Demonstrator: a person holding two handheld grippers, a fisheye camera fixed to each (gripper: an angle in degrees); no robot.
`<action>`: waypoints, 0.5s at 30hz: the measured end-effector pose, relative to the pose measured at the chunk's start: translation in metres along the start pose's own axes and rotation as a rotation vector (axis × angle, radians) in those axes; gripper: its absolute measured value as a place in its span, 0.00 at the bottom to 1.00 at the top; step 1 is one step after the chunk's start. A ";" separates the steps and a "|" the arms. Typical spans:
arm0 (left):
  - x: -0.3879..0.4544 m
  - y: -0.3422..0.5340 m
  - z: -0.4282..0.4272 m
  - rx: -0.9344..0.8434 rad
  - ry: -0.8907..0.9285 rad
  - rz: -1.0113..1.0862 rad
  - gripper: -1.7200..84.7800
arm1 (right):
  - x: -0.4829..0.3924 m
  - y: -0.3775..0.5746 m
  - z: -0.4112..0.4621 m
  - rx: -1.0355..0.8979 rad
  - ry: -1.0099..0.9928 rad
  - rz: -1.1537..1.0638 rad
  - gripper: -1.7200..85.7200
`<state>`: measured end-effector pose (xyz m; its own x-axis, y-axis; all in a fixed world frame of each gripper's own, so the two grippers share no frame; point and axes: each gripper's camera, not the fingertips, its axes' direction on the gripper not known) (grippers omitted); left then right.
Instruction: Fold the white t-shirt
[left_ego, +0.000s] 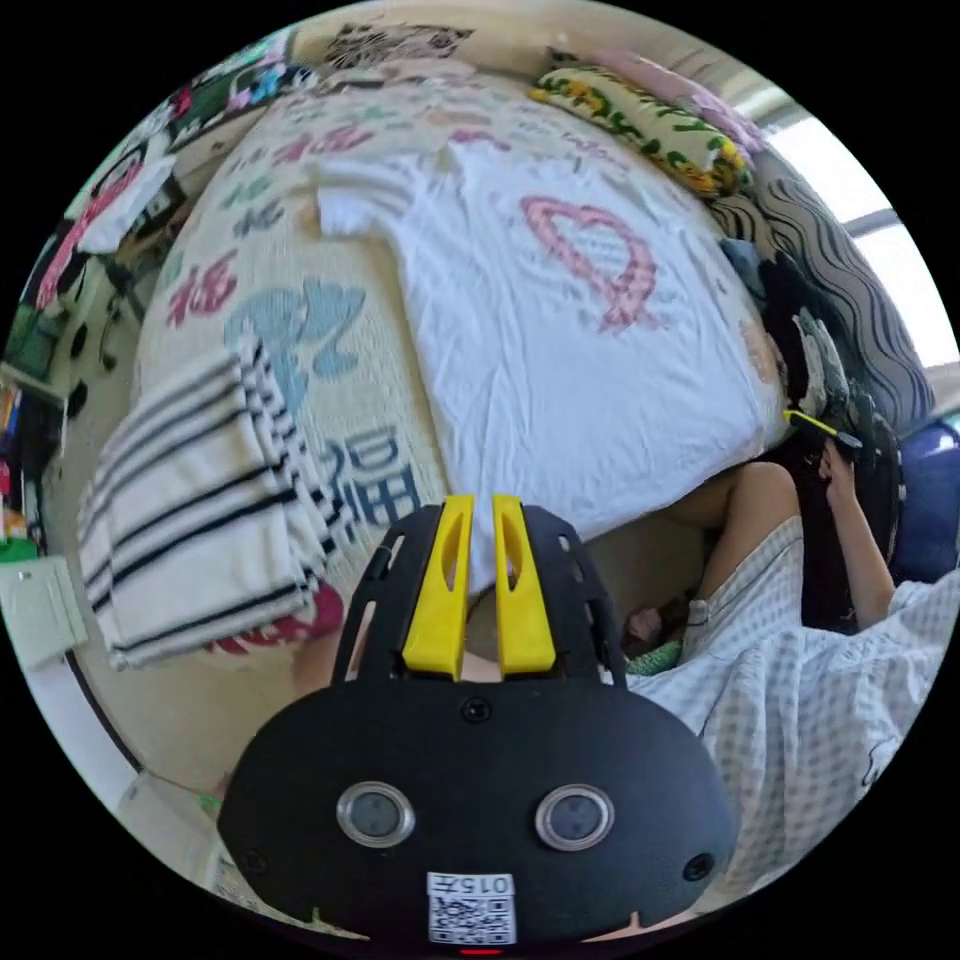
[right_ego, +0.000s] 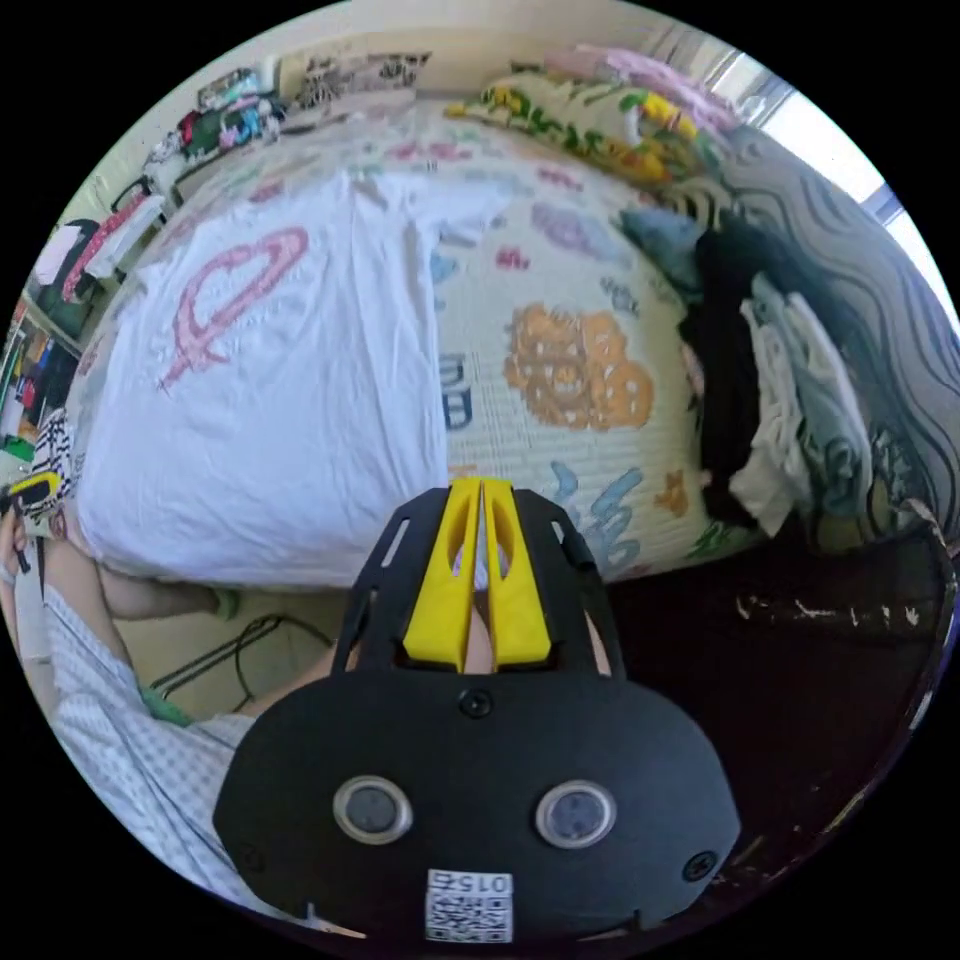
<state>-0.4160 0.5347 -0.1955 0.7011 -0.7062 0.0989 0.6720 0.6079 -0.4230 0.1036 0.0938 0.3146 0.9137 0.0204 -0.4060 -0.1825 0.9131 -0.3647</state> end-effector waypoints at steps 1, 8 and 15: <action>0.005 -0.013 0.004 0.018 0.014 0.030 0.05 | -0.004 -0.004 -0.002 0.035 0.005 -0.012 0.04; 0.096 -0.205 0.111 0.241 0.125 0.422 0.07 | -0.005 -0.095 0.076 -0.164 -0.117 0.083 0.02; 0.222 -0.422 0.232 0.103 0.254 0.639 0.10 | 0.066 -0.162 0.091 -0.060 -0.278 0.346 0.06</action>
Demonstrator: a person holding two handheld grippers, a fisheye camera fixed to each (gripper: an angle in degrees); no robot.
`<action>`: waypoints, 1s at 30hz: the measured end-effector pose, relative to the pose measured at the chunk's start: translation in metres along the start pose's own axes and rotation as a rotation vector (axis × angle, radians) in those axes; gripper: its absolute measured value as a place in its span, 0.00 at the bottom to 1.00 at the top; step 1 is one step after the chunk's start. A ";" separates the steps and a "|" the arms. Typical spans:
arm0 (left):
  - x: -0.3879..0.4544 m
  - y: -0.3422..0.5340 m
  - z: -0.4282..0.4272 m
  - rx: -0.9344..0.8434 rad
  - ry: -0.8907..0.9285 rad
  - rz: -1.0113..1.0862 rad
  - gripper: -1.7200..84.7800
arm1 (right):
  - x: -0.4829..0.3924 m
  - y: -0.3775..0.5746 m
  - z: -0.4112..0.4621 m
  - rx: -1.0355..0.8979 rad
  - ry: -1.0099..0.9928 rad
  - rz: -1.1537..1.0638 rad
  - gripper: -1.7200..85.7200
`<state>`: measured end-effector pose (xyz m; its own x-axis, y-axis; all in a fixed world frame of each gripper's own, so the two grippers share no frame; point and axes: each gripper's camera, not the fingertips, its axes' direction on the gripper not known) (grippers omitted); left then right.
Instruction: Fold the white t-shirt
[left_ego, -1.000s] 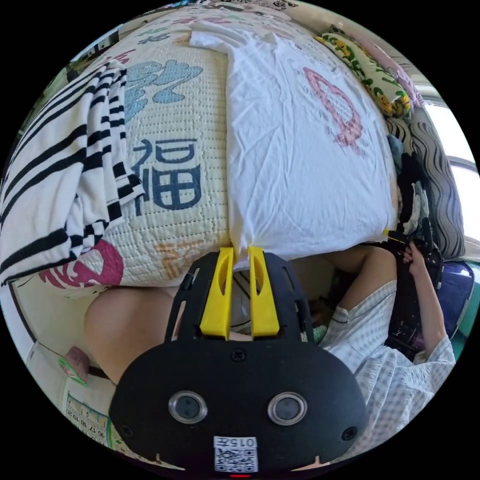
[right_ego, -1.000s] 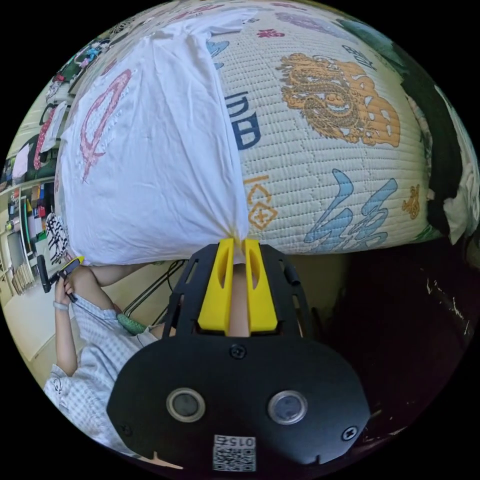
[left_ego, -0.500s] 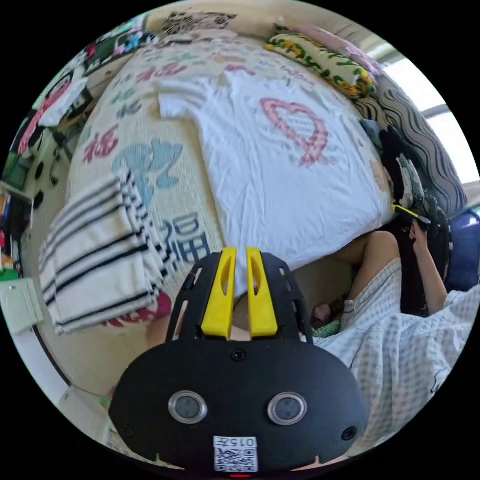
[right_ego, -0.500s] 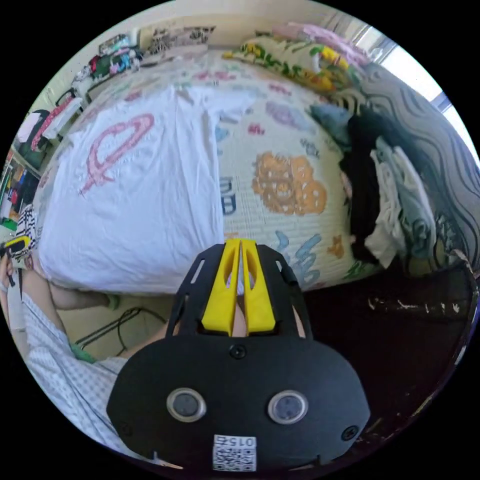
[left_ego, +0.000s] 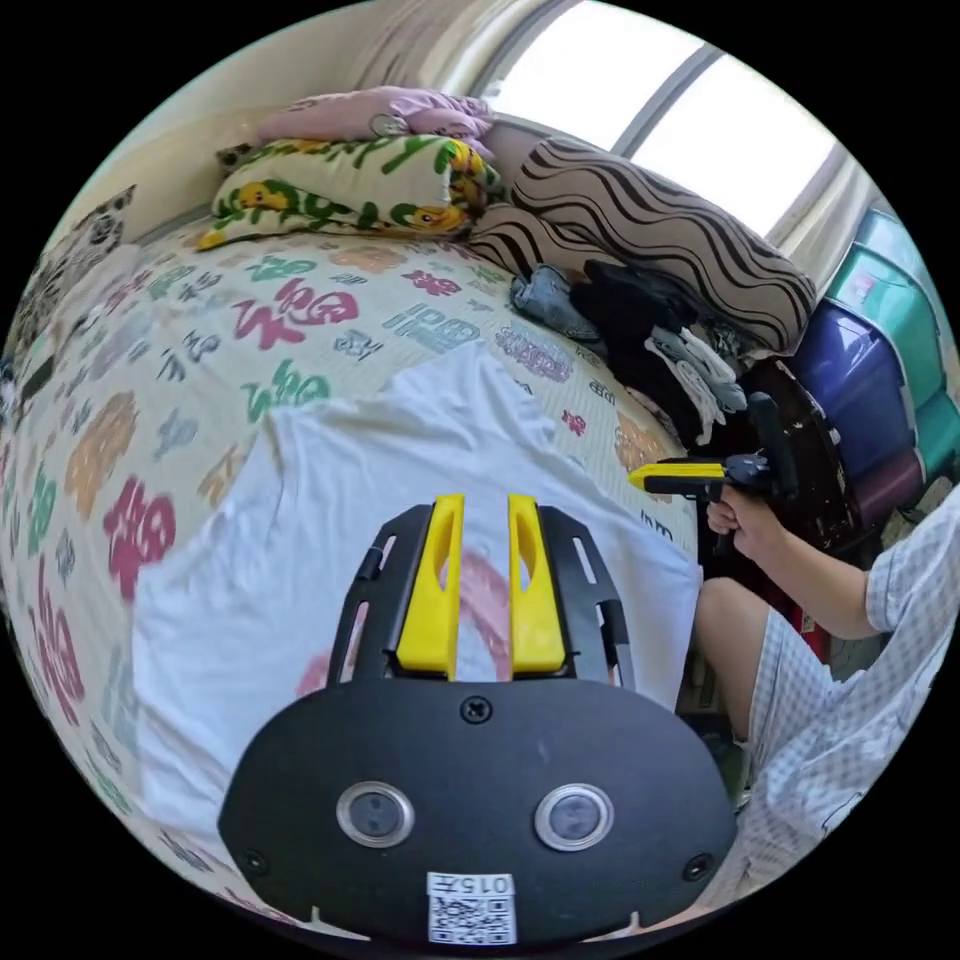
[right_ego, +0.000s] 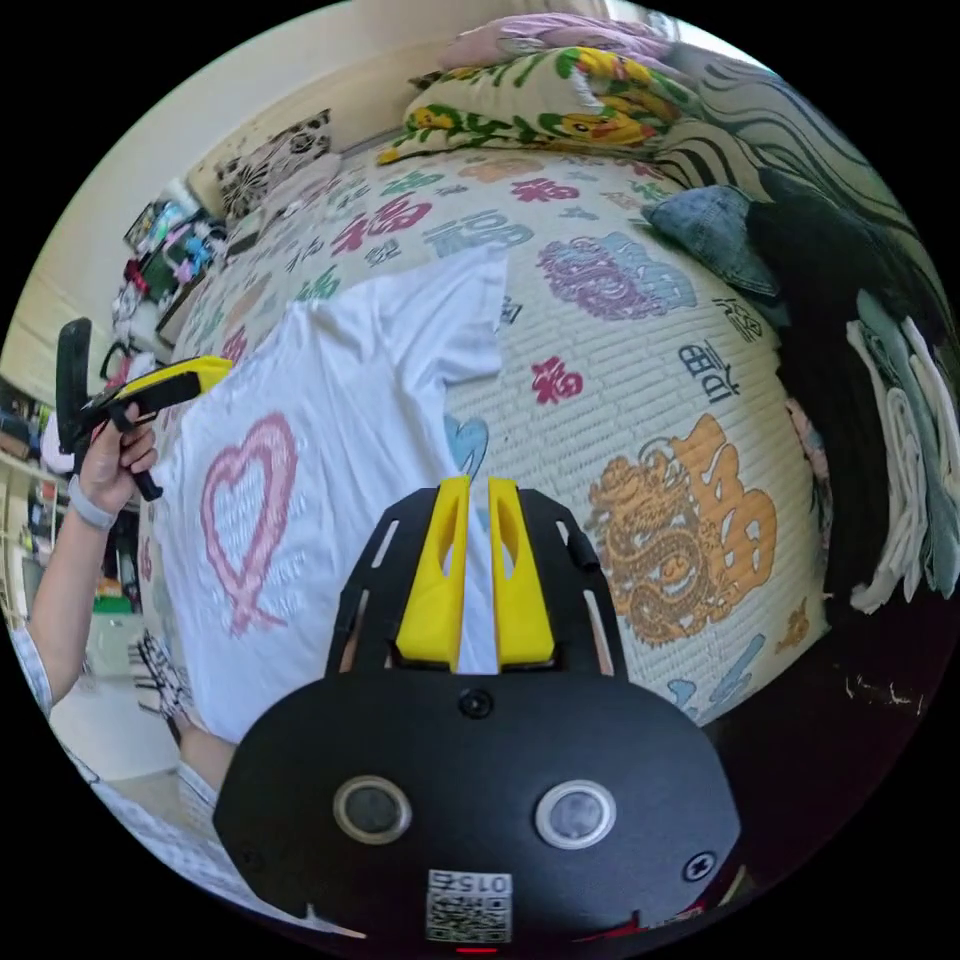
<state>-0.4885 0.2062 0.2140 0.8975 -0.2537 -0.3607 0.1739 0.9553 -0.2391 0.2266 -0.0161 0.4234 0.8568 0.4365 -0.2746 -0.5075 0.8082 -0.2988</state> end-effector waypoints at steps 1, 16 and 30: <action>-0.002 -0.018 0.012 -0.022 -0.007 0.015 0.10 | 0.005 -0.007 0.001 0.003 -0.019 0.006 0.07; -0.021 -0.259 0.325 -0.374 -0.125 0.280 0.11 | 0.094 -0.110 0.094 -0.186 -0.429 0.256 0.04; -0.126 -0.282 0.380 -0.194 0.112 0.301 0.01 | 0.132 -0.122 0.072 -0.008 -0.439 0.232 0.02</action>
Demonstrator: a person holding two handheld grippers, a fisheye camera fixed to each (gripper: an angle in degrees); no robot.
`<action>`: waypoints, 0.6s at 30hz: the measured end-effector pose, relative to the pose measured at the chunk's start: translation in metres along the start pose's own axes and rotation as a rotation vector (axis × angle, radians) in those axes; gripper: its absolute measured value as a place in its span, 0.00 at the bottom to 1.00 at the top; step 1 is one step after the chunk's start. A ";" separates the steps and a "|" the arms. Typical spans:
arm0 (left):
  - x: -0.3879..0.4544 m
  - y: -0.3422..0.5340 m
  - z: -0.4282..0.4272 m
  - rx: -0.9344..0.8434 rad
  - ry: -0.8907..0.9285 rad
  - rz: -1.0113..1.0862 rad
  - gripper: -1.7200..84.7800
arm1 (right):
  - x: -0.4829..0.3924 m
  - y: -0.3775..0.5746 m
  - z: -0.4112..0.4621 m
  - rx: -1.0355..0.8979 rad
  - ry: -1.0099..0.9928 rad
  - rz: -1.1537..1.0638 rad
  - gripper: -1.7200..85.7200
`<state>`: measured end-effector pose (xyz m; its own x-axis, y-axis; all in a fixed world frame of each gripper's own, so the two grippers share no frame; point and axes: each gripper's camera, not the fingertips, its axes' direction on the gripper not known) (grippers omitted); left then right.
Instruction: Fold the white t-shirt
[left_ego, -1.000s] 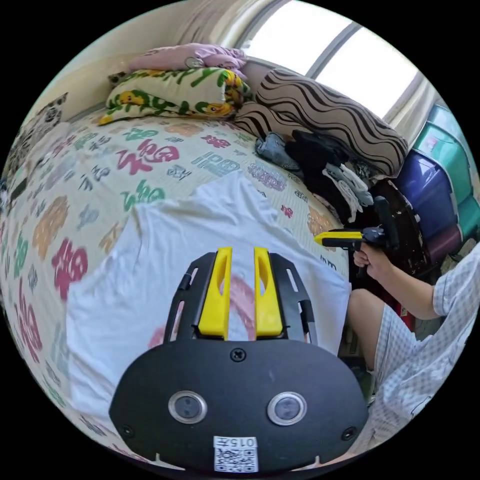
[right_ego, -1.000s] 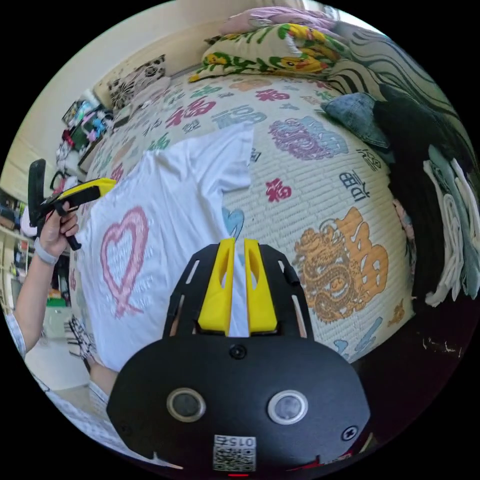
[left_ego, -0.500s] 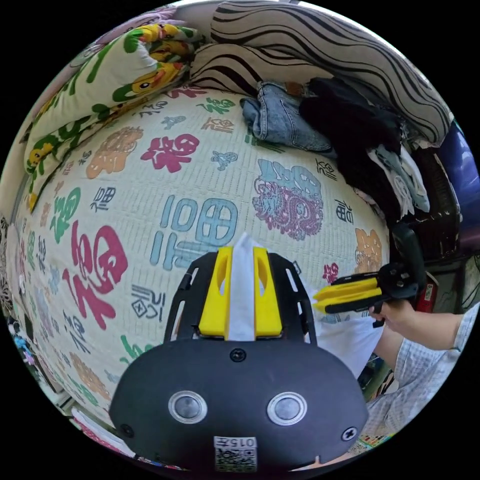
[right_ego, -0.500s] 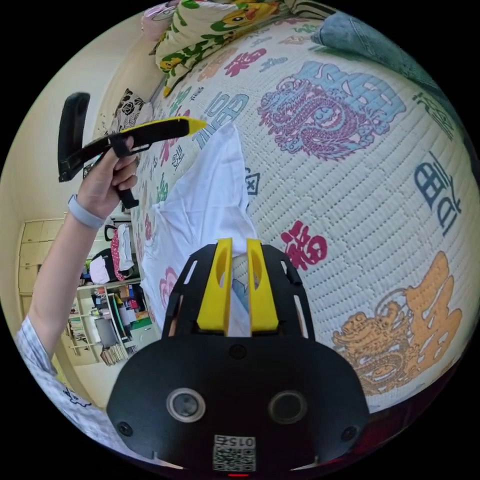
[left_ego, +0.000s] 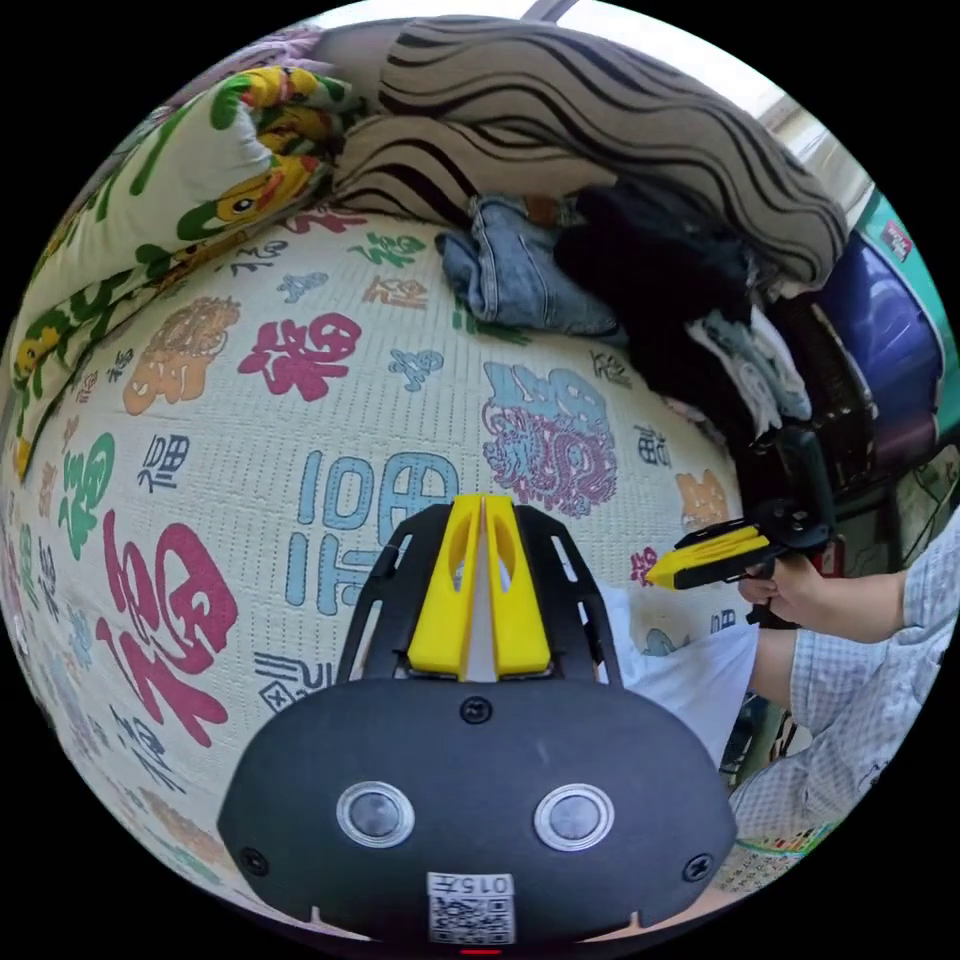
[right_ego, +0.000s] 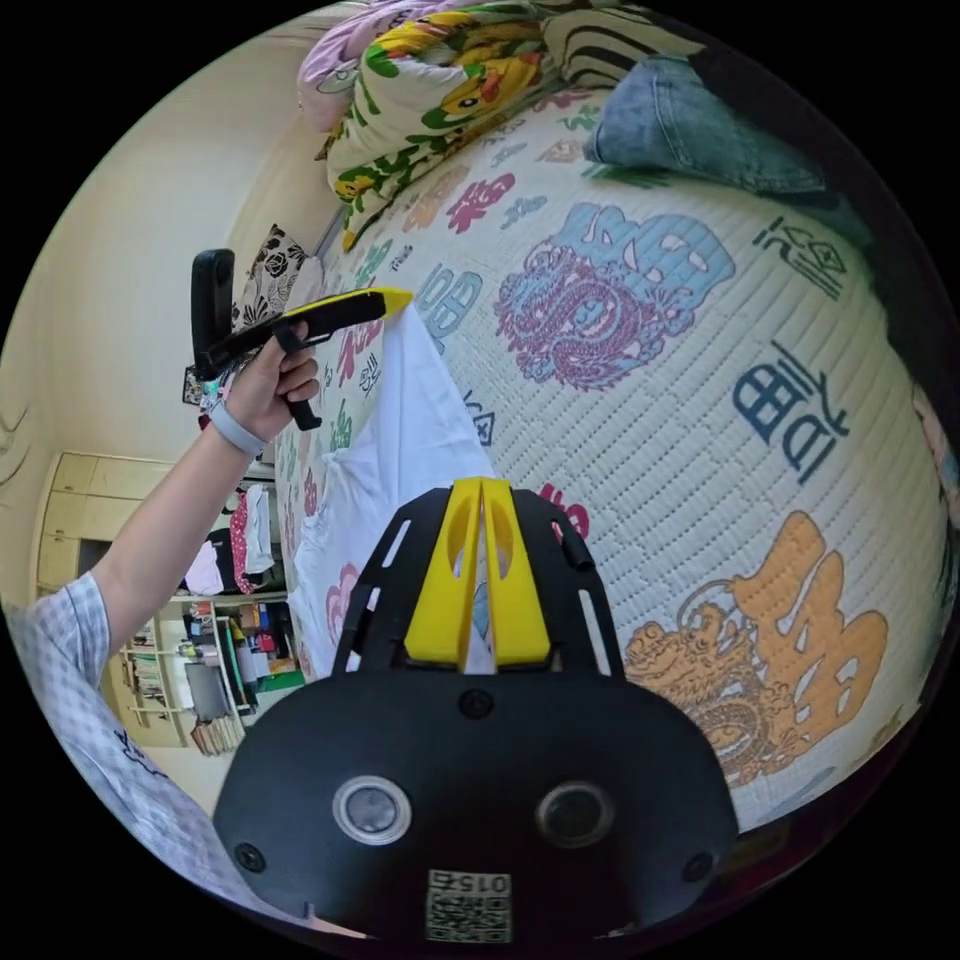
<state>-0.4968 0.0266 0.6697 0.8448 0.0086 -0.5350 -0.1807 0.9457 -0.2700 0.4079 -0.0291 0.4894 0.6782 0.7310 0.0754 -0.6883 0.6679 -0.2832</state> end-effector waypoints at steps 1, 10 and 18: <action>-0.006 0.004 -0.002 0.018 0.011 -0.008 0.01 | -0.002 -0.001 0.003 -0.011 -0.005 -0.023 0.02; -0.072 0.039 0.000 0.105 0.101 -0.153 0.01 | -0.005 -0.022 0.055 -0.127 -0.040 0.006 0.08; -0.119 0.070 -0.026 0.150 0.107 -0.184 0.01 | -0.008 -0.016 0.043 -0.047 -0.103 0.039 0.02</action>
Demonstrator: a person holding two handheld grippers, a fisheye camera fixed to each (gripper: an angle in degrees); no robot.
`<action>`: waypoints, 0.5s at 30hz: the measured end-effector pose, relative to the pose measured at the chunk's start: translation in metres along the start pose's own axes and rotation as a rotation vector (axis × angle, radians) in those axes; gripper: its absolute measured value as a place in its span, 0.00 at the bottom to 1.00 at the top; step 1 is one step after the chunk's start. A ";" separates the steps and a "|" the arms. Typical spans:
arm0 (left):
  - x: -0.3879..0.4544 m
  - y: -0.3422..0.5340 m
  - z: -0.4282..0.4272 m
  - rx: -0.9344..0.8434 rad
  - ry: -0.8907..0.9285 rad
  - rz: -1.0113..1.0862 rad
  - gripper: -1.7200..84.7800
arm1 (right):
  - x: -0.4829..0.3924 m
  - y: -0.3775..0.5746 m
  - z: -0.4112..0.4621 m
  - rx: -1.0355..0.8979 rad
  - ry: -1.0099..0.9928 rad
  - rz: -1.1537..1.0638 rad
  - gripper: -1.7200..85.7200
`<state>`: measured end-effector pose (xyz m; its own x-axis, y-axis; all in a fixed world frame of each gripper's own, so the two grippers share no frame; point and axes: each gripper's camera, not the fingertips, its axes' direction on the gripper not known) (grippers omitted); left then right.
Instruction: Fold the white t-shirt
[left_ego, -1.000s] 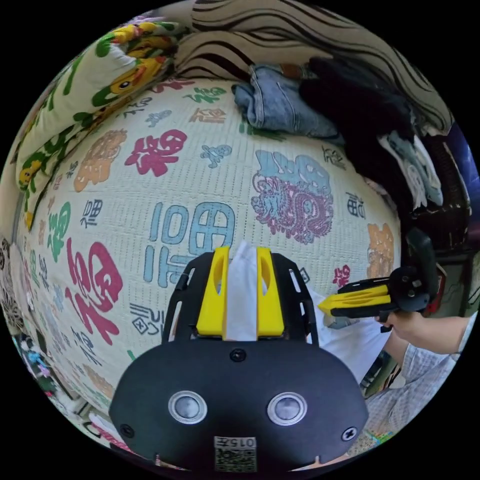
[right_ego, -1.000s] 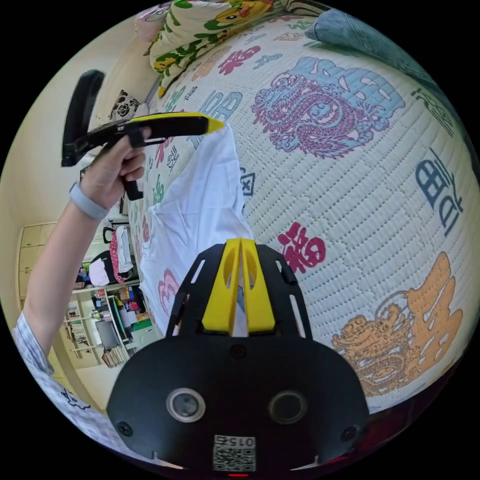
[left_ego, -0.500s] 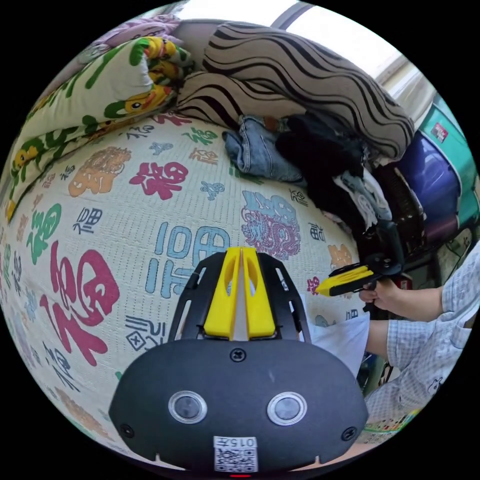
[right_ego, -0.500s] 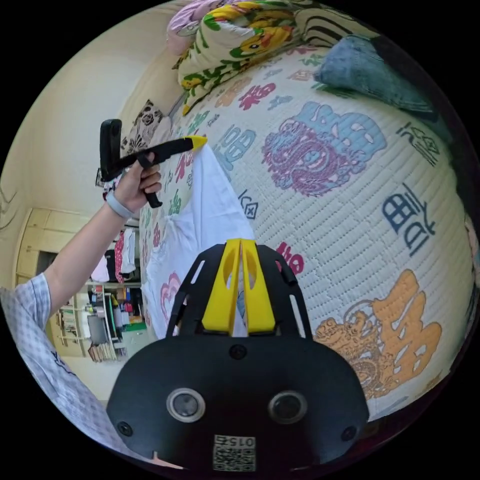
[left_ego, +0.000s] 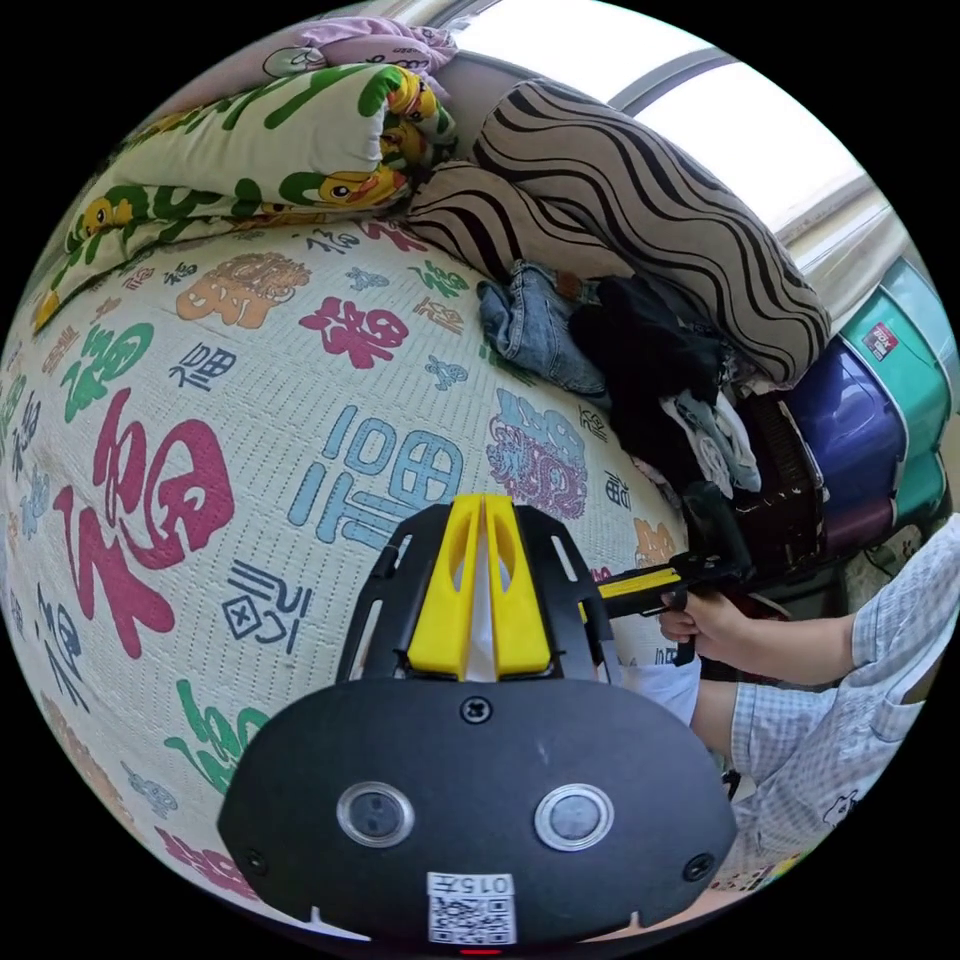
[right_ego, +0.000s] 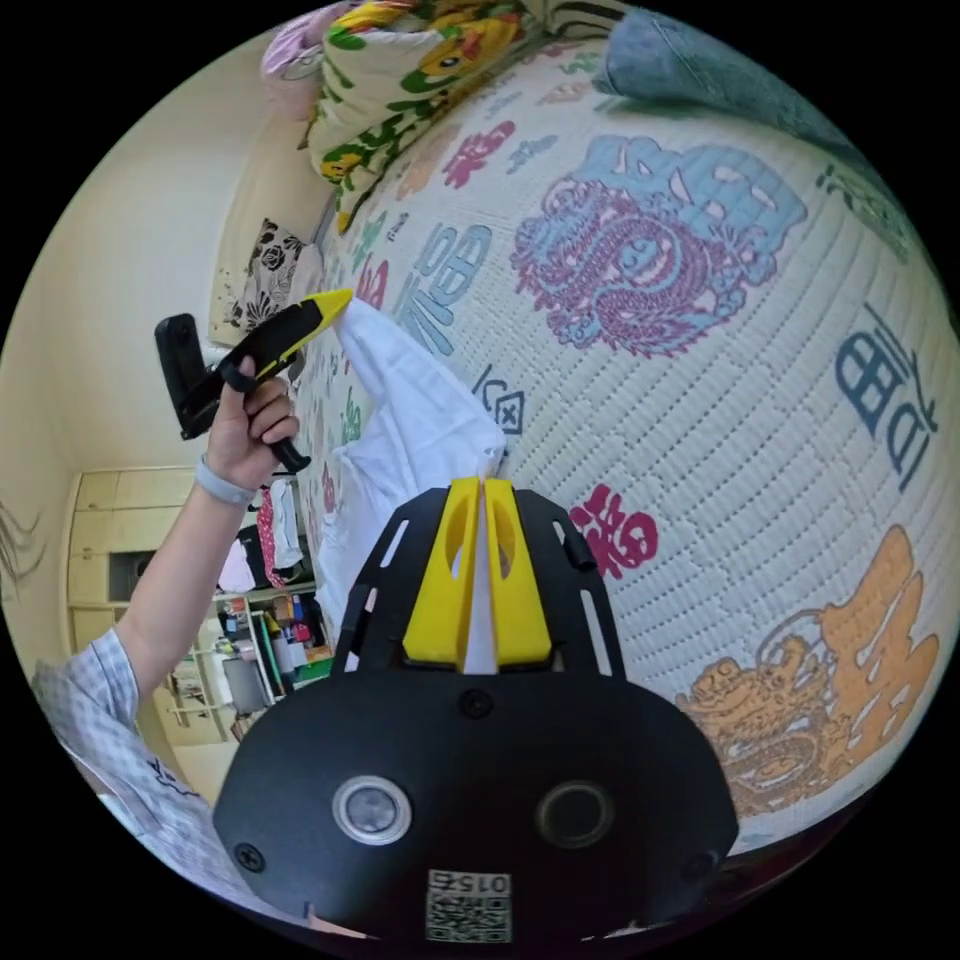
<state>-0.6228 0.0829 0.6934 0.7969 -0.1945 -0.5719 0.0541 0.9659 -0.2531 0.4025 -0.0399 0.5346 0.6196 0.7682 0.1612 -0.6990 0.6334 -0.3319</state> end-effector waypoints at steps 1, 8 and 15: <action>-0.002 0.002 -0.006 0.013 0.009 0.008 0.01 | -0.004 0.002 -0.003 0.011 -0.009 -0.027 0.02; -0.040 0.104 -0.100 0.277 0.096 -0.012 0.01 | -0.111 0.052 0.006 -0.079 0.075 -0.633 0.02; -0.082 0.281 -0.136 0.325 0.030 -0.397 0.01 | -0.131 0.096 0.110 -0.416 0.194 -0.752 0.02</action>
<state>-0.7547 0.3471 0.5635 0.6601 -0.5571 -0.5040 0.5367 0.8191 -0.2026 0.2146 -0.0695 0.5834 0.9395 0.1078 0.3251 0.0820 0.8508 -0.5191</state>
